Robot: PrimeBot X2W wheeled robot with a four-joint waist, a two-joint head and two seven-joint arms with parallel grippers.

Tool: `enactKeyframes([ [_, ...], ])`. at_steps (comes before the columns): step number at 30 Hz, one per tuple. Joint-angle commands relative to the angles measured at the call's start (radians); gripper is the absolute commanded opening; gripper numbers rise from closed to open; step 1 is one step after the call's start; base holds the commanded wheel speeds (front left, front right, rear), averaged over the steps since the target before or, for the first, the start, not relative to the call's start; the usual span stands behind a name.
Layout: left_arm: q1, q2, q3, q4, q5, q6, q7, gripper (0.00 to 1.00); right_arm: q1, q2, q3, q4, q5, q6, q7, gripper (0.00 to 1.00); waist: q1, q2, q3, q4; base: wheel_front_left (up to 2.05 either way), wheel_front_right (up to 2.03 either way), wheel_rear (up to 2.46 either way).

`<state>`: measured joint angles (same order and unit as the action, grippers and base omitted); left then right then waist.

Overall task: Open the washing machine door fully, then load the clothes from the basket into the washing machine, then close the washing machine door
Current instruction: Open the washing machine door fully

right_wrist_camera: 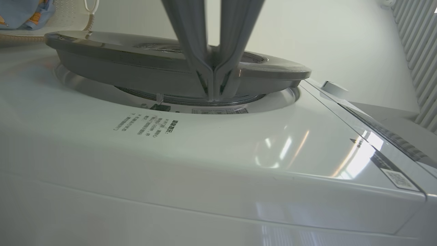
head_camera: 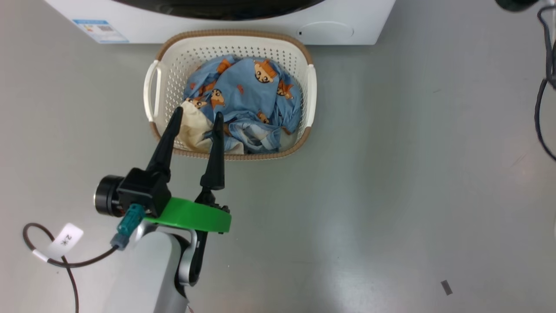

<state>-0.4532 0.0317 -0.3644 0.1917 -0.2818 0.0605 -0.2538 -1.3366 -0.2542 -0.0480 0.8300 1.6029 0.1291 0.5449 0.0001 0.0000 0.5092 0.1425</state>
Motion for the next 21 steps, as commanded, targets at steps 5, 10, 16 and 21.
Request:
enactKeyframes([
  [5, -0.034, 0.019, -0.007, -0.038, -0.011, 0.023, -0.008, 1.00, -0.132, 0.013, 0.036, 0.071, -0.025, 0.002, 0.042, 0.00, -0.0001, 0.0000, 0.049, 0.039, 0.00, 0.00, 0.00],
  [10, -0.045, 0.019, -0.026, -0.045, -0.020, 0.030, -0.008, 1.00, -0.197, 0.014, 0.050, 0.133, -0.038, 0.002, 0.051, 0.00, -0.0001, 0.0000, 0.065, 0.055, 0.00, 0.00, 0.00],
  [16, -0.064, 0.019, -0.057, -0.066, -0.034, 0.044, -0.008, 1.00, -0.288, 0.022, 0.080, 0.215, -0.071, 0.002, 0.057, 0.00, -0.0001, 0.0000, 0.102, 0.082, 0.00, 0.00, 0.00],
  [21, -0.078, 0.019, -0.076, -0.080, -0.040, 0.054, -0.008, 1.00, -0.335, 0.026, 0.090, 0.259, -0.083, 0.002, 0.065, 0.00, -0.0001, 0.0000, 0.126, 0.097, 0.00, 0.00, 0.00],
])
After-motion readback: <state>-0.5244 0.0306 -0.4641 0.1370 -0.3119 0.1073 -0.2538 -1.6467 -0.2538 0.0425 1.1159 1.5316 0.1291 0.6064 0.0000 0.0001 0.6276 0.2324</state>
